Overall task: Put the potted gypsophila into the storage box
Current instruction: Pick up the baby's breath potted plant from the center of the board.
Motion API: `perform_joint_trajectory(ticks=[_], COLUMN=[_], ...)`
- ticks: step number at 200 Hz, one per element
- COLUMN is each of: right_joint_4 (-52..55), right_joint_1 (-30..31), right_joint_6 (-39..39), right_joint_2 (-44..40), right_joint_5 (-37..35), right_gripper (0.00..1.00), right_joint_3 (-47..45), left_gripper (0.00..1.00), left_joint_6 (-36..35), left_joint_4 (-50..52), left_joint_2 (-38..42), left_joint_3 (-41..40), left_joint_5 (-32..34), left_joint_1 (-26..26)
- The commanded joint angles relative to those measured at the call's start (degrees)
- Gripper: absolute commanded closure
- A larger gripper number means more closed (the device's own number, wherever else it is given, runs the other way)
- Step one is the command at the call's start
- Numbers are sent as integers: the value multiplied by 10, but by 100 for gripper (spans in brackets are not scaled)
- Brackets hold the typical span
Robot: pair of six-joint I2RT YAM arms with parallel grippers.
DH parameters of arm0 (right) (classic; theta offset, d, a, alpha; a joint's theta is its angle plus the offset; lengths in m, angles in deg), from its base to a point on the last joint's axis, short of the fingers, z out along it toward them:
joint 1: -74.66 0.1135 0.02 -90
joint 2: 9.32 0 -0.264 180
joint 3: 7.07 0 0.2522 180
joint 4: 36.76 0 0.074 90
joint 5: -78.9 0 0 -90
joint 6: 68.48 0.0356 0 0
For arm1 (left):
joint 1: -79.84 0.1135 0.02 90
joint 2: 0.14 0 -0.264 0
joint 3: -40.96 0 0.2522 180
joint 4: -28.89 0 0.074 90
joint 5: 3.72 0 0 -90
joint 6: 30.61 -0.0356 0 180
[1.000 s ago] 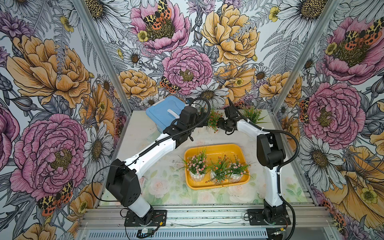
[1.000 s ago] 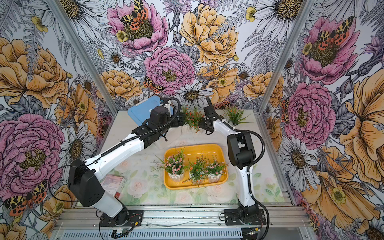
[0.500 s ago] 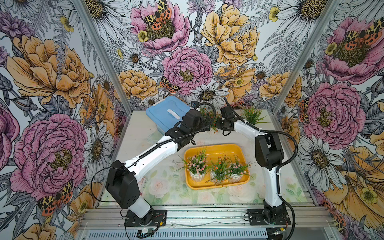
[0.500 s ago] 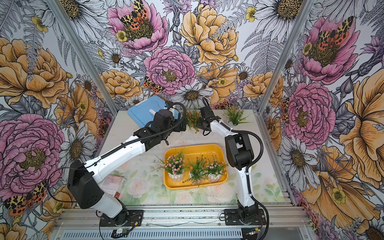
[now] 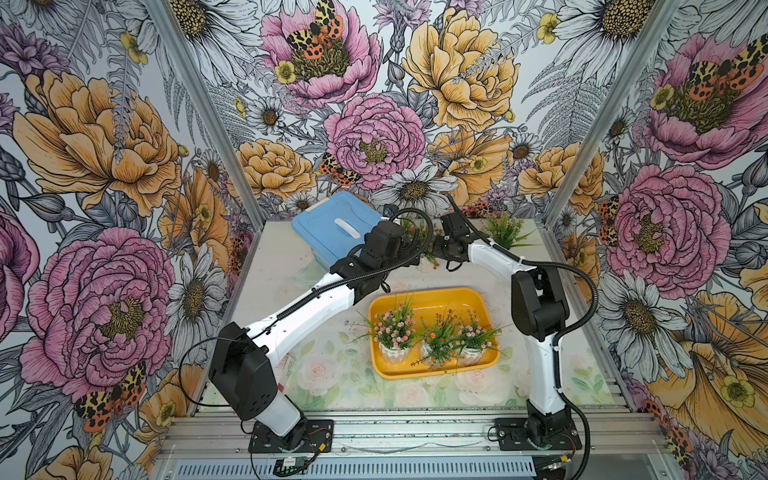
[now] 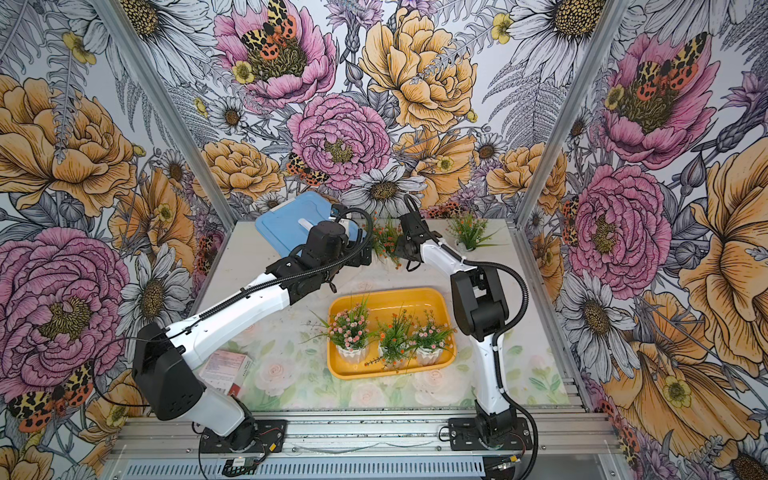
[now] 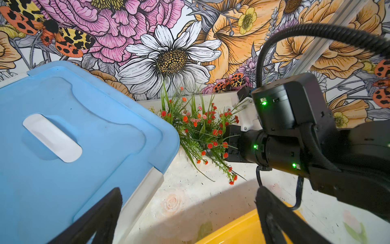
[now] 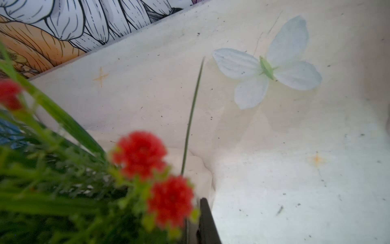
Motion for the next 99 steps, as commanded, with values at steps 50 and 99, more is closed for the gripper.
perform_joint_trajectory(ticks=[50, 99], right_joint_4=[21, 19], right_joint_1=[1, 38], right_joint_6=[4, 5], right_joint_2=[-168, -280], right_joint_5=[-39, -22], right_gripper=[100, 100], right_joint_3=[-46, -158], left_gripper=[1, 1], left_joint_6=[7, 14], left_joint_4=[3, 3], left_joint_2=[69, 114], left_joint_3=[-46, -87], left_joint_5=[-3, -22], left_joint_1=[3, 5])
